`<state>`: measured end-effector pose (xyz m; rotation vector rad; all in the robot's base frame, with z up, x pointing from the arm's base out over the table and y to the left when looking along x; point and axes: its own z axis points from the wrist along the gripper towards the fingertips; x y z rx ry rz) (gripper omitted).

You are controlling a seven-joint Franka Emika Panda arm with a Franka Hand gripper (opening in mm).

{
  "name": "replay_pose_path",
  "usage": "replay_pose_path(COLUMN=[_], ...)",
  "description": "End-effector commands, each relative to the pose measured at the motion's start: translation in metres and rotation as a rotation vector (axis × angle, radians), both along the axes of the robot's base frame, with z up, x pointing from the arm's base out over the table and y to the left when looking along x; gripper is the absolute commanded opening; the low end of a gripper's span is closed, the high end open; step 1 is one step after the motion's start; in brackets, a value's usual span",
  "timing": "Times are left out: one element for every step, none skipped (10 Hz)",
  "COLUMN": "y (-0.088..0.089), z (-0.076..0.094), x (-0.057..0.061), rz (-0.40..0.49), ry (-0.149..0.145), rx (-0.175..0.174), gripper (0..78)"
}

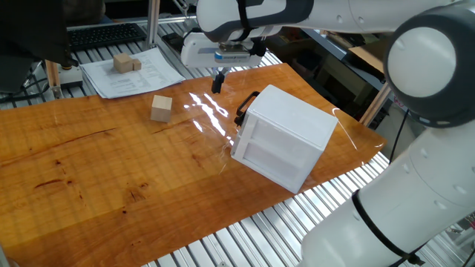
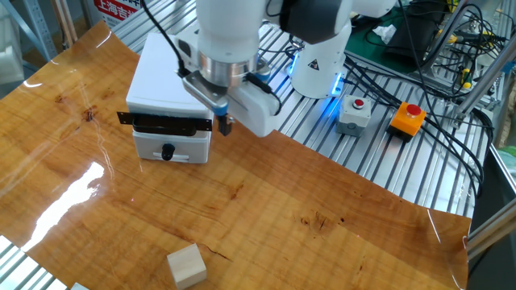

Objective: Put things in the drawer

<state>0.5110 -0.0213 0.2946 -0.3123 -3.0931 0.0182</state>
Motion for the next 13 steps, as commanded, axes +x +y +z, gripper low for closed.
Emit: replay_pose_path(y=[-0.010, -0.011, -0.013, -0.016, -0.018, -0.020, -0.020, -0.020, -0.020, -0.020, -0.020, -0.020, -0.020], z=[0.002, 0.003, 0.003, 0.004, 0.004, 0.005, 0.005, 0.005, 0.005, 0.005, 0.005, 0.005, 0.005], x=[0.013, 0.016, 0.018, 0.022, 0.025, 0.027, 0.028, 0.028, 0.028, 0.027, 0.027, 0.027, 0.027], rz=[-0.063, -0.087, -0.115, -0.134, -0.141, -0.143, -0.152, -0.173, -0.187, -0.205, -0.202, -0.202, -0.207], ry=[-0.005, -0.005, -0.004, -0.003, -0.003, -0.006, -0.008, -0.009, -0.013, -0.011, -0.009, -0.009, -0.010], rx=[-0.009, -0.012, -0.020, -0.025, -0.024, -0.023, -0.021, -0.020, -0.019, -0.009, -0.010, -0.011, -0.011], gripper=[0.0, 0.0, 0.0, 0.0, 0.0, 0.0, 0.0, 0.0, 0.0, 0.0, 0.0, 0.0, 0.0])
